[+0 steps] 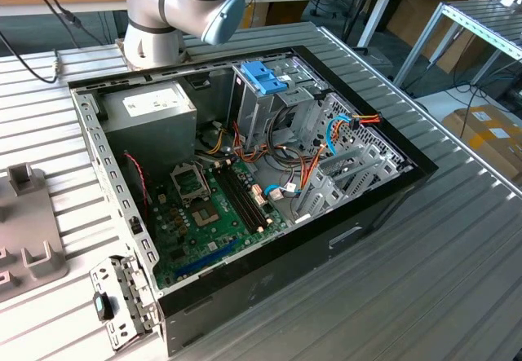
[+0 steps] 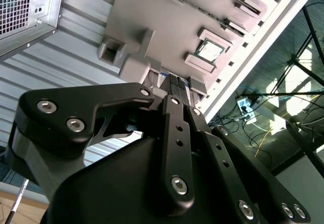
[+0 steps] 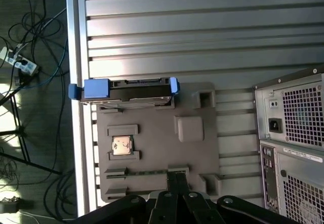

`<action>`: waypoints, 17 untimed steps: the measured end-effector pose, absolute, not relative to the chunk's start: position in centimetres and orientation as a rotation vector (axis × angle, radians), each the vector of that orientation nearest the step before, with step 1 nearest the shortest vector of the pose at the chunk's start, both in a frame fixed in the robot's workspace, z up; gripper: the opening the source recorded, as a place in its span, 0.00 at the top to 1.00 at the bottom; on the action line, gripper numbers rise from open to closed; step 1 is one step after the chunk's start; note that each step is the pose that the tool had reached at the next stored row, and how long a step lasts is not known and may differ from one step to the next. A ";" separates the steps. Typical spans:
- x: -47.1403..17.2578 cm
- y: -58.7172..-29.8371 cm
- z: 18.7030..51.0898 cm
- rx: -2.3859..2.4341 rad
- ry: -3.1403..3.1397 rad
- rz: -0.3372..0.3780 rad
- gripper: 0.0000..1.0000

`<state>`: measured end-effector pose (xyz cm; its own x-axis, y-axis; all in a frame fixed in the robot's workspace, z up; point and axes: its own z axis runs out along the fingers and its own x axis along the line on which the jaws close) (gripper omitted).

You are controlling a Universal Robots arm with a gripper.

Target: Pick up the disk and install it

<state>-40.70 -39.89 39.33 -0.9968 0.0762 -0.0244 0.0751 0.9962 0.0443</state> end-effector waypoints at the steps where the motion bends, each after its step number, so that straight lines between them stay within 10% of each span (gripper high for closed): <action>1: -40.7 -39.9 39.3 0.118 3.113 0.068 0.89; 17: -41.5 -39.9 39.3 0.118 3.113 0.068 0.89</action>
